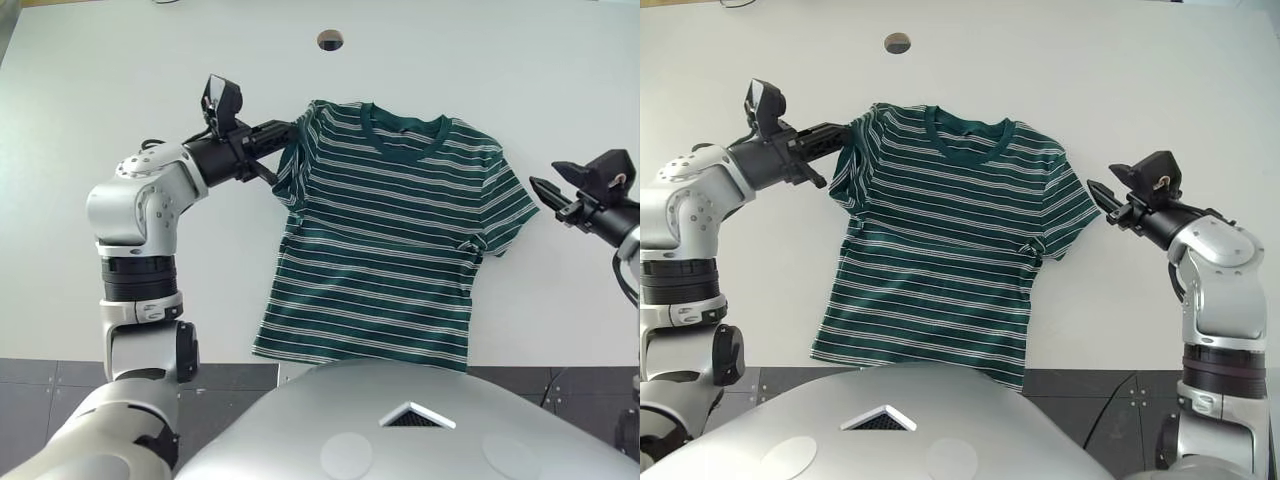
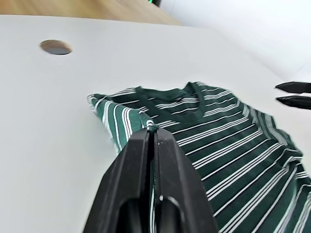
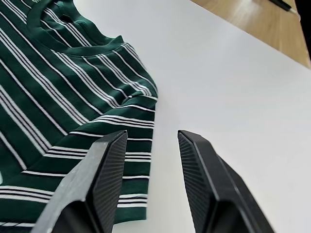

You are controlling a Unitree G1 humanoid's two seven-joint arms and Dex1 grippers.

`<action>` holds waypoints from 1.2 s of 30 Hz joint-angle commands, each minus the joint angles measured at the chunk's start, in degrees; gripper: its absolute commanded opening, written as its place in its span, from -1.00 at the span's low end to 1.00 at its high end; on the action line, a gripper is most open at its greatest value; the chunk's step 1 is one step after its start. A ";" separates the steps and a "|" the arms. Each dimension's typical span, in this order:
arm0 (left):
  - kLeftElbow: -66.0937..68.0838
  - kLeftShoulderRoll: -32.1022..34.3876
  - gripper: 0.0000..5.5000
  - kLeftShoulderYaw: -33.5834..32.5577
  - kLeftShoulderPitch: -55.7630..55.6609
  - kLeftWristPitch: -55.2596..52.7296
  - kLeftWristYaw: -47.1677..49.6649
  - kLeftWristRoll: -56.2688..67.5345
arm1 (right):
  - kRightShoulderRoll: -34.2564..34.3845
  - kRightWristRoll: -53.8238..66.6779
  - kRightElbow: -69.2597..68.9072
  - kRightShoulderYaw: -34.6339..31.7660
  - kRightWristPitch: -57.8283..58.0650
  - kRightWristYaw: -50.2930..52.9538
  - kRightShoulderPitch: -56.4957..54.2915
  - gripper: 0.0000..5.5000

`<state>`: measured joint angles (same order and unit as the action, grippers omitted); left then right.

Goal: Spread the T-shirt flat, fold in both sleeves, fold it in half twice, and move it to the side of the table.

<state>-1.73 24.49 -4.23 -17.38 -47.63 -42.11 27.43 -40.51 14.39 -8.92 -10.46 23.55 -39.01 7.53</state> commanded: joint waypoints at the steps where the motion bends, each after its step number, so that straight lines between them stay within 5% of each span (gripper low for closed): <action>1: -0.20 -2.08 -0.96 1.88 -0.69 -0.98 1.66 0.37 | 2.14 4.97 -1.45 -2.10 7.03 0.48 -0.04 -0.30; 15: 9.03 -8.49 -0.96 8.71 -1.48 3.31 3.43 -2.86 | 1.25 4.42 9.09 0.69 12.19 0.01 -4.61 -0.30; 32: -1.42 -8.97 -0.01 5.15 2.67 2.79 -1.29 6.18 | 0.57 -0.86 18.90 8.13 9.97 -4.10 -10.43 -0.30; 36: -3.02 -8.70 0.21 2.74 2.26 2.06 0.73 7.74 | -0.69 -0.37 18.02 8.89 11.25 -6.02 -11.04 -0.55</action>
<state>-3.87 15.13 -0.70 -14.83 -44.71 -42.72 35.03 -40.75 14.69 8.77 -3.16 32.42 -44.07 -4.42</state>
